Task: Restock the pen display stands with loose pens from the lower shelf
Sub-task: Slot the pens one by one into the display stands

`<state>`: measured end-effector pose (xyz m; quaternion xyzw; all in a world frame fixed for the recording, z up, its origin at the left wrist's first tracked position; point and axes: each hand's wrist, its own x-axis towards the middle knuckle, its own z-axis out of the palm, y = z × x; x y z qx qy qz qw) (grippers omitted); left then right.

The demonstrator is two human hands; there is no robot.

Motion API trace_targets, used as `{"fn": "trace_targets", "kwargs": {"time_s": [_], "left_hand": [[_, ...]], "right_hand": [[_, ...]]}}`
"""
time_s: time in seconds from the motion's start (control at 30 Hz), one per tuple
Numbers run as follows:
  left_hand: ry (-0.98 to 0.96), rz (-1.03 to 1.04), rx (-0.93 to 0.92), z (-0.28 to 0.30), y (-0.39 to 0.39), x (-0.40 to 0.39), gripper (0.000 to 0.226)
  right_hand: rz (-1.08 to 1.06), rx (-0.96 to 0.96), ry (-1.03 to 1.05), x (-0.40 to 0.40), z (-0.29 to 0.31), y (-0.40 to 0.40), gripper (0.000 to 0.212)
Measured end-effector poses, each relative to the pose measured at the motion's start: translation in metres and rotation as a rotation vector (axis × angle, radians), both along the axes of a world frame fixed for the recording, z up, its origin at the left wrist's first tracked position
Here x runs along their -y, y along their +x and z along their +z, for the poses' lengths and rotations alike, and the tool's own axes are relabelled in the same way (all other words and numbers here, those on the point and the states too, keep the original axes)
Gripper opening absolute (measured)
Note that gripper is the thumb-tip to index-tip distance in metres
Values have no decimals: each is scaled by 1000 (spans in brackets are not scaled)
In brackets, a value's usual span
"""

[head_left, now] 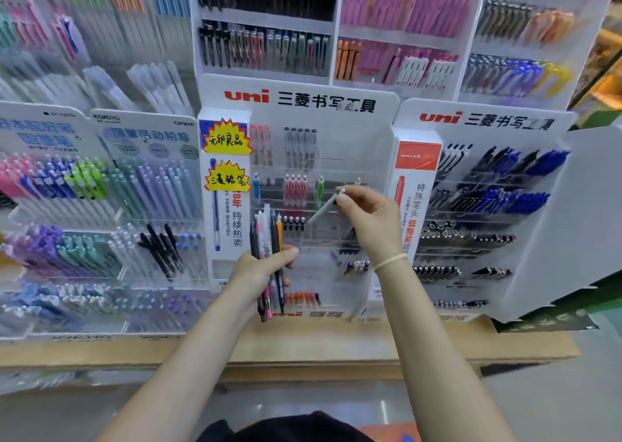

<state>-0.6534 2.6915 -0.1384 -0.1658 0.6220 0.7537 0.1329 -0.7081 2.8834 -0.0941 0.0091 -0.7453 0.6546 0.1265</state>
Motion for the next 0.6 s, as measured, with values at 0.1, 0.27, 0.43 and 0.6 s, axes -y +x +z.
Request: {"fn": "trace_targets", "kwargs": {"time_s": [0.1, 0.27, 0.43, 0.6], "left_hand": [[4, 8, 15, -1, -7, 2, 14], [25, -58, 46, 4, -14, 9, 14], [61, -139, 54, 2, -17, 21, 16], [98, -226, 51, -2, -13, 32, 30]], "right_hand": [[37, 37, 118, 7, -17, -10, 10], [47, 71, 307, 20, -34, -17, 11], [35, 124, 481, 27, -48, -17, 13], [-24, 124, 522, 32, -52, -15, 14]]}}
